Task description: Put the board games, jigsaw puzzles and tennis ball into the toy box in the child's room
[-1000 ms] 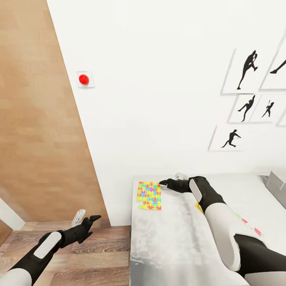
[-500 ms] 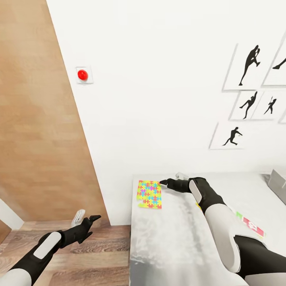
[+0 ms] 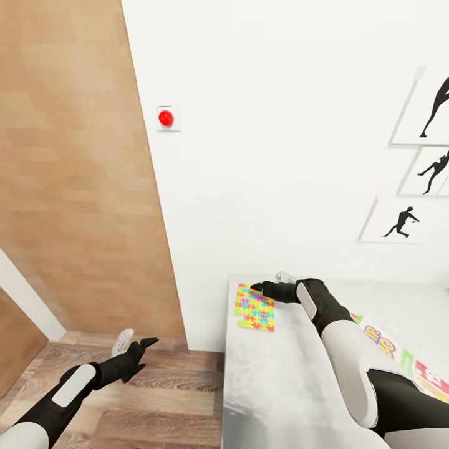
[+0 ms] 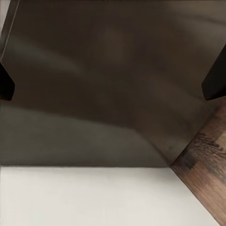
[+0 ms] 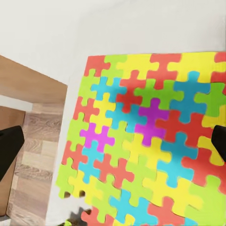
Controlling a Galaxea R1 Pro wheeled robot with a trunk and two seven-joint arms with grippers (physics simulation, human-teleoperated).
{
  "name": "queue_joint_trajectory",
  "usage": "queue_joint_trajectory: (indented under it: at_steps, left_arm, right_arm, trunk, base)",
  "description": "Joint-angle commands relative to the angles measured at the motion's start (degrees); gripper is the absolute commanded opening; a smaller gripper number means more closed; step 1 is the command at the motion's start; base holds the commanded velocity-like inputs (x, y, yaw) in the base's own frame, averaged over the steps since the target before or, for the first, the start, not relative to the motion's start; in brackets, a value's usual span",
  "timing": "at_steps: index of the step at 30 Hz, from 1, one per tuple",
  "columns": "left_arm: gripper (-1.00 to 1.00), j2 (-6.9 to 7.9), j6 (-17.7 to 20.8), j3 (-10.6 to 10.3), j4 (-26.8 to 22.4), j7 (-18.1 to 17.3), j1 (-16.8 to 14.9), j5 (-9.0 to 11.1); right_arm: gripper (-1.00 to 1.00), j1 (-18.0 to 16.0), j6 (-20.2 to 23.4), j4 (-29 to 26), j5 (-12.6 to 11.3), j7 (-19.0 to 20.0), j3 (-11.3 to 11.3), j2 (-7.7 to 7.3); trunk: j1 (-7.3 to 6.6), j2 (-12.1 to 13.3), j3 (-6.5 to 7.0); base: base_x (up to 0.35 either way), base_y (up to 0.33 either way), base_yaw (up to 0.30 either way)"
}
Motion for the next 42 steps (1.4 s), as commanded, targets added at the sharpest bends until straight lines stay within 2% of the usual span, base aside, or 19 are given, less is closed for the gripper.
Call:
queue_joint_trajectory:
  at_steps: [1, 9, 15, 19, 24, 30, 42]
  left_arm:
    - [1.0, 0.09, 0.0, -0.27, 0.04, -0.19, -0.06, 0.14]
    - [1.0, 0.35, 0.0, -0.27, 0.04, -0.22, -0.06, 0.14]
    - [1.0, 0.37, -0.02, -0.27, 0.04, -0.22, -0.06, 0.14]
    - [1.0, 0.35, -0.02, -0.27, 0.04, -0.22, -0.06, 0.14]
    - [1.0, 0.35, -0.02, -0.31, 0.04, -0.2, -0.06, 0.14]
    - [1.0, 0.32, -0.02, -0.35, 0.04, -0.21, -0.06, 0.14]
    - [1.0, 0.41, -0.02, -0.27, -0.05, -0.22, -0.03, 0.14]
  right_arm:
    - [1.0, -0.03, 0.44, -0.07, -0.3, -0.04, -0.42, 0.05]
    - [1.0, -0.04, 0.44, -0.12, -0.41, -0.14, -0.75, 0.0]
    - [1.0, 0.16, 0.52, -1.94, -0.3, -0.18, -0.97, -0.6]
    - [1.0, 0.27, 0.54, -2.54, -0.24, -0.3, -1.1, -1.3]
    - [1.0, 0.31, 0.59, -3.24, -0.29, -0.34, -1.15, -3.23]
    - [1.0, 0.57, 0.63, -3.75, -0.33, -0.34, -1.16, -4.48]
    - [1.0, 1.03, 0.56, -2.83, -0.28, -0.34, -0.92, -4.21]
  trunk:
    - [0.0, -0.04, -0.06]
    - [0.0, -0.04, -0.06]
    - [0.0, -0.04, -0.06]
    - [0.0, -0.04, -0.06]
    - [0.0, -0.04, -0.06]
    - [0.0, -0.04, -0.06]
    - [0.0, -0.04, -0.06]
  base:
    - [0.0, 0.0, 0.119]
    - [0.0, 0.0, 0.033]
    - [0.0, 0.0, 0.003]
    - [0.0, 0.0, 0.0]
    - [0.0, 0.0, 0.0]
    - [0.0, 0.0, 0.0]
    - [0.0, 0.0, 0.0]
